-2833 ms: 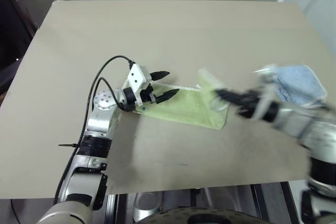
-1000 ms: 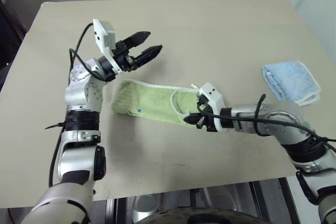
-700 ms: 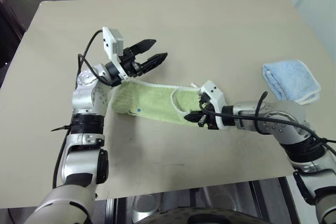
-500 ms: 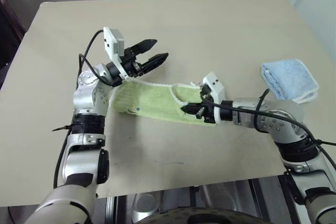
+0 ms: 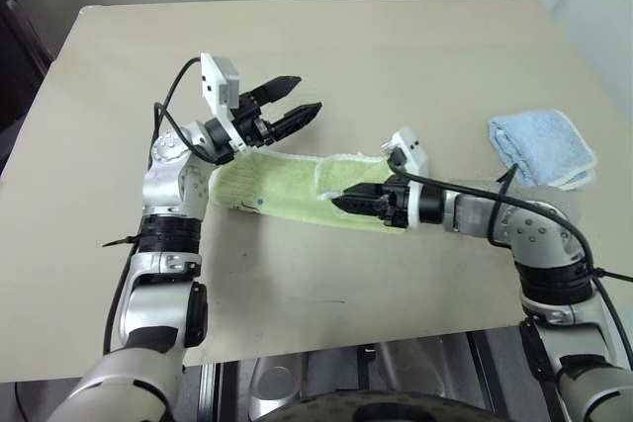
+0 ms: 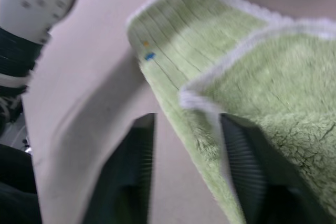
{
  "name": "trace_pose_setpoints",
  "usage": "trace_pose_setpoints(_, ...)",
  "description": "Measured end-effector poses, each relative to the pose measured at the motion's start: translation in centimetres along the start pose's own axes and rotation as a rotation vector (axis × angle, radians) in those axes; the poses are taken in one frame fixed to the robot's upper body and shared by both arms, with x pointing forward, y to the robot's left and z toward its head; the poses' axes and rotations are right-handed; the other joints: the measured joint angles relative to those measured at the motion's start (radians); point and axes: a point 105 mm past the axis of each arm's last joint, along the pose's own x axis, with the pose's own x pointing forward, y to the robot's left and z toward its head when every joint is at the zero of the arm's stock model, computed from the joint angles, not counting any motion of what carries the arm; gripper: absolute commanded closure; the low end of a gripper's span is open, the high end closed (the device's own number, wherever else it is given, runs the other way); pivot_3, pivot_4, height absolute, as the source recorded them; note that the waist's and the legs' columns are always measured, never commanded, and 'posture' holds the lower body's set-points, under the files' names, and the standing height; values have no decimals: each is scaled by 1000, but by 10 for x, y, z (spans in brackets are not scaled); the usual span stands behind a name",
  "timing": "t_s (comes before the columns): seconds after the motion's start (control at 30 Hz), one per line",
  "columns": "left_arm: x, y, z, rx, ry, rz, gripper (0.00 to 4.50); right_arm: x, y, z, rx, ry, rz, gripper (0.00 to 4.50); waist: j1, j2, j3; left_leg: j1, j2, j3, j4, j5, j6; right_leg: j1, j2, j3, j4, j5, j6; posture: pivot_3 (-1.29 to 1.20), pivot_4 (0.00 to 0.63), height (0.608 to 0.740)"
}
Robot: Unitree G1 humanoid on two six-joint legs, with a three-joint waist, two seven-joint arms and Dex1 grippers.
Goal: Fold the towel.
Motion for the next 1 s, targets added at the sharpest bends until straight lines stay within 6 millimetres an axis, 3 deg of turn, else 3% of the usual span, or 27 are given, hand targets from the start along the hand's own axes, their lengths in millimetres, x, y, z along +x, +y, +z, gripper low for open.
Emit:
trace_pose_setpoints(0.1, -1, 0, -1, 4, 6, -3, 846, -6, 4, 7, -8, -41, 16, 450, 0, 0, 0, 0, 0, 0, 0, 0, 0, 0, 0, 0, 0, 0, 0, 0, 150, 703)
trace_pose_setpoints(0.3, -1, -2, -3, 10, 17, -18, 846, -28, 5, 17, 5, -127, 18, 450, 2, 0, 0, 0, 0, 0, 0, 0, 0, 0, 0, 0, 0, 0, 0, 0, 150, 703)
trace_pose_setpoints(0.4, -2, -3, -5, 8, 25, -23, 846, -46, -6, 5, 67, -125, -32, 1059, 5, 0, 0, 0, 0, 0, 0, 0, -1, 1, 0, 0, -1, -1, -1, 0, 150, 703)
trace_pose_setpoints(0.57, -3, -6, -10, 5, 32, -35, 846, -67, -15, -16, 123, -97, -105, 2718, 3, 0, 0, 1, 0, 0, -1, 0, 0, 1, 0, 0, -1, 0, 0, 0, 150, 703)
trace_pose_setpoints(0.73, -3, -9, -16, -6, 35, -37, 846, -68, -19, -26, 99, -59, -156, 4473, 0, 0, 0, 2, 0, 0, -1, 0, 0, 3, 0, 0, -1, 1, 2, 0, 150, 703)
trace_pose_setpoints(1.0, -3, -11, -24, 31, 68, -49, 846, -55, -36, -31, 15, 14, -257, 4473, -1, 0, 0, 3, 0, 0, -1, 0, 0, 3, 0, 0, -1, 1, 3, 0, 150, 703)
